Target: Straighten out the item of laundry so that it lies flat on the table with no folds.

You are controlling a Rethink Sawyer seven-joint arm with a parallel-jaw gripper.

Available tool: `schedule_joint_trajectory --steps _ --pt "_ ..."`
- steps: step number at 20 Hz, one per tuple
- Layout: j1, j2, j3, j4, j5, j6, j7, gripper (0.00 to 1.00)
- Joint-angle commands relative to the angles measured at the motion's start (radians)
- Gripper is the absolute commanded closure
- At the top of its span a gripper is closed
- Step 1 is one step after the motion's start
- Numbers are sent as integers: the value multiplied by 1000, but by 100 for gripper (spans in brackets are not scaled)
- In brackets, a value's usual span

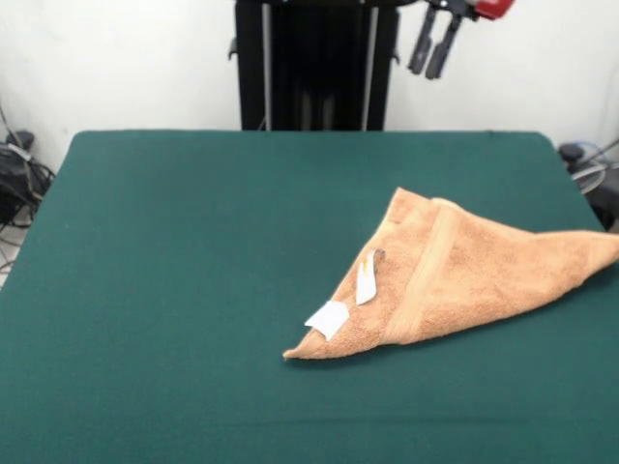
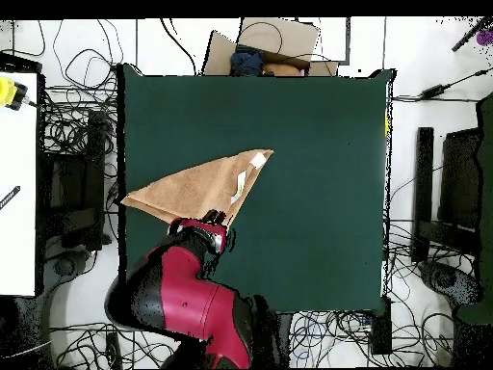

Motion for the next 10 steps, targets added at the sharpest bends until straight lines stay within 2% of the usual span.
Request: schedule_joint_trajectory --steps 1,4,10 --pt "-284 -167 303 66 -158 251 -181 0" --pt "-296 -157 312 63 -176 260 -189 0" --pt "-332 -133 389 66 -259 251 -93 0"
